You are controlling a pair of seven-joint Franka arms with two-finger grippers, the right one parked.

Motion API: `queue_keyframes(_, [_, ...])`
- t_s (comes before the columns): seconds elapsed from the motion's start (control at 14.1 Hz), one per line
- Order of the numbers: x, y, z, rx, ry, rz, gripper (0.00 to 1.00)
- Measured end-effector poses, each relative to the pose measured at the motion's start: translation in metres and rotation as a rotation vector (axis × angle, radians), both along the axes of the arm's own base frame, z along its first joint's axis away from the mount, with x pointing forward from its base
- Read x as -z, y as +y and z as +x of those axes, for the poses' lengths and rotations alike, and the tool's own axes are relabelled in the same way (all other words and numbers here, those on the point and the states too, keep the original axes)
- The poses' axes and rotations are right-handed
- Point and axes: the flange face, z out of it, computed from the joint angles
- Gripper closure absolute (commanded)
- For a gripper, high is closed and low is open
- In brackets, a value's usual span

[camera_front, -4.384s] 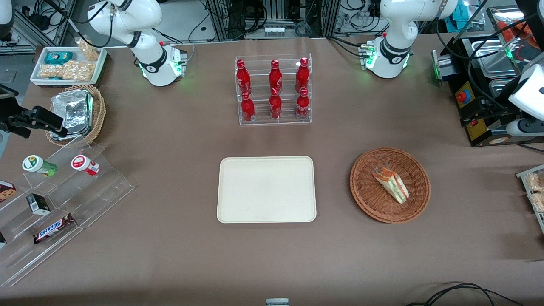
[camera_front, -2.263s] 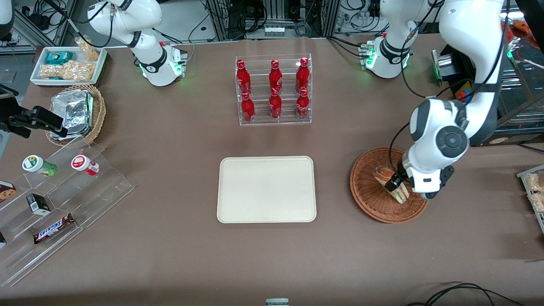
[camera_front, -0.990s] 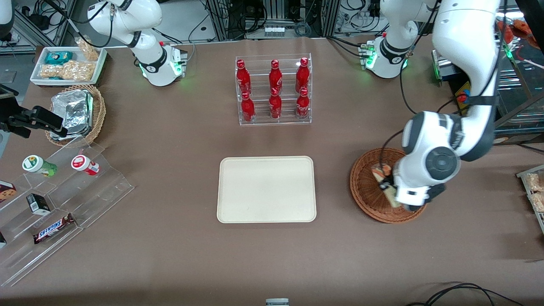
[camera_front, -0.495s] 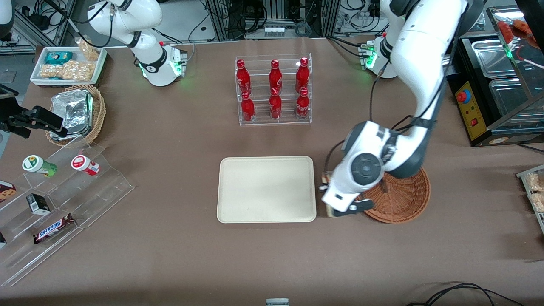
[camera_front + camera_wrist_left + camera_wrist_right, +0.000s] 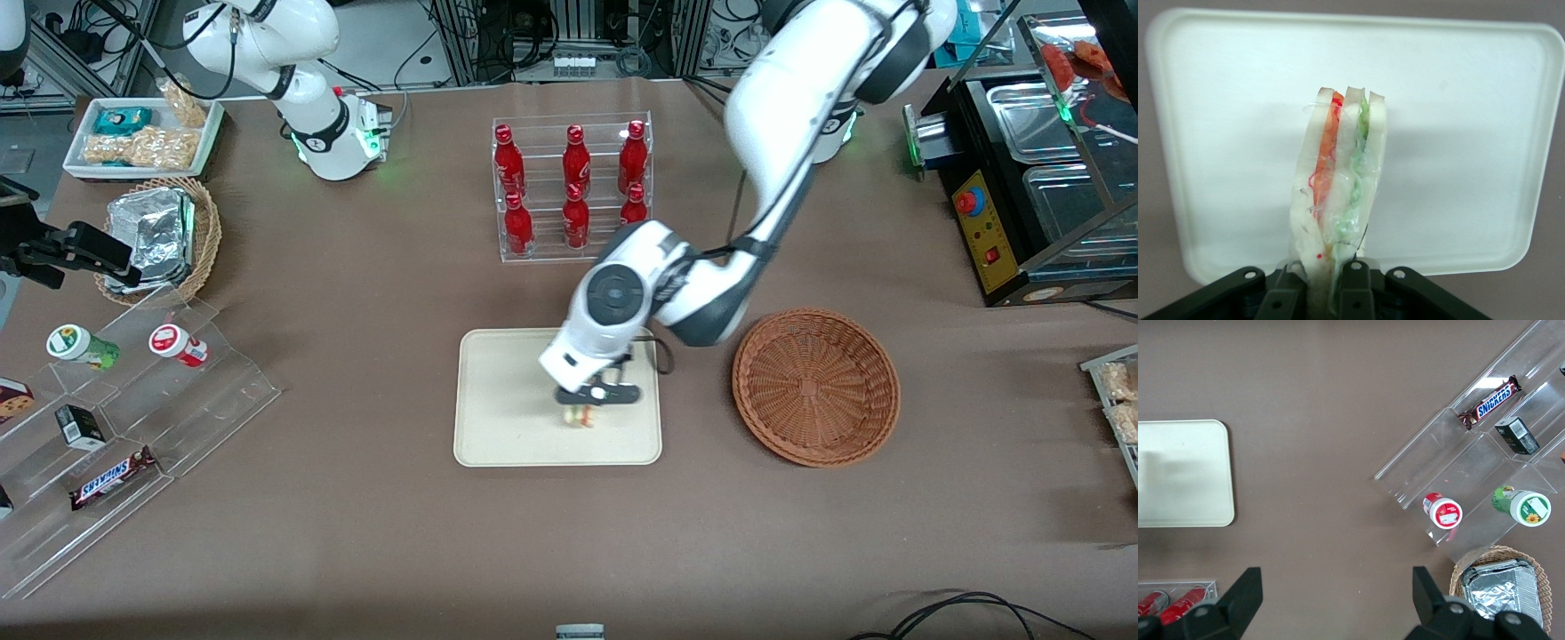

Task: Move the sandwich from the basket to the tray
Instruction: 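Lift the sandwich and carry it over the cream tray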

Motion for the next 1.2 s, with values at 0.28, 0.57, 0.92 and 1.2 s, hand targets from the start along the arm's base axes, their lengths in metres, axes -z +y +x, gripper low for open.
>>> queue_keyframes(0.28, [0.027, -0.026, 0.001, -0.11, -0.044, 0.019, 0.95])
queue_keyframes(0.57, [0.036, -0.026, 0.009, -0.168, -0.061, 0.014, 0.93])
queue_keyframes(0.92, [0.044, -0.038, 0.001, -0.152, -0.086, 0.007, 0.0])
queue_keyframes(1.2, [0.029, -0.039, 0.007, -0.17, -0.108, -0.009, 0.0])
